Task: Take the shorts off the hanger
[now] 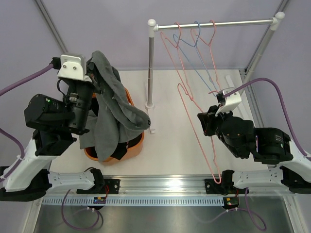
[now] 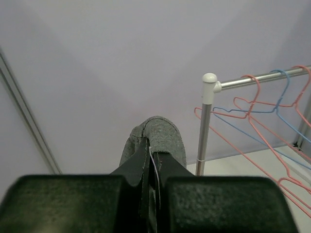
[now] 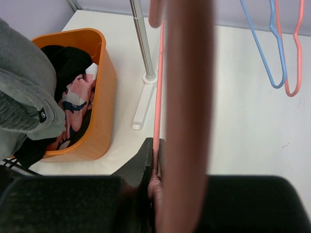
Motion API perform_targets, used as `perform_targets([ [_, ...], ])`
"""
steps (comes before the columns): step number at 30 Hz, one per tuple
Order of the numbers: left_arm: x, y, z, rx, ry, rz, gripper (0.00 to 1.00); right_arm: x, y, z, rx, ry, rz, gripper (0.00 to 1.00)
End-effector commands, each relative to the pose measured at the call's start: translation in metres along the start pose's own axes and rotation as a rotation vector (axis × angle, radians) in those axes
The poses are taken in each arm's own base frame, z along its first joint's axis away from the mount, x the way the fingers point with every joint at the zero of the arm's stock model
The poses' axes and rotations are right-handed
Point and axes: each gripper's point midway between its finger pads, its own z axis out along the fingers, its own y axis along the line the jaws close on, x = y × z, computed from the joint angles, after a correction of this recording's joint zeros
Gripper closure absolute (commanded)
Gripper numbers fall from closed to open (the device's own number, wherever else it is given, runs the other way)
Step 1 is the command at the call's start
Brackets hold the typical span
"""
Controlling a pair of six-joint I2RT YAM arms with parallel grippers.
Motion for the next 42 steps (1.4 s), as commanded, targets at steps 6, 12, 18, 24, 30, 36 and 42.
perform_targets([
  [6, 0.023, 0.058, 0.019, -0.235, 0.099, -0.135, 0.98, -0.002, 0.003, -0.001, -0.002, -0.005, 0.035, 1.00],
  [12, 0.141, 0.076, -0.002, -0.415, 0.373, -0.195, 0.91, 0.001, -0.007, -0.007, 0.003, 0.005, 0.042, 1.00],
  [18, 0.259, 0.054, -0.055, -0.404, 0.496, -0.521, 0.87, -0.004, -0.010, -0.016, -0.042, -0.001, 0.051, 1.00],
  [24, 0.351, 0.024, -0.111, -0.387, 0.627, -0.720, 0.21, -0.008, -0.011, -0.022, -0.077, -0.008, 0.049, 1.00],
  [30, 0.310, 0.022, -0.106, -0.279, 0.535, -0.737, 0.01, -0.026, -0.004, -0.024, -0.115, -0.059, 0.055, 1.00],
  [36, 0.242, 0.040, -0.093, -0.247, 0.430, -0.663, 0.01, -0.070, -0.007, -0.019, -0.039, -0.216, 0.029, 1.00],
  [42, 0.221, 0.046, -0.087, -0.238, 0.389, -0.616, 0.01, -0.119, -0.016, 0.001, 0.125, -0.264, -0.054, 1.00],
])
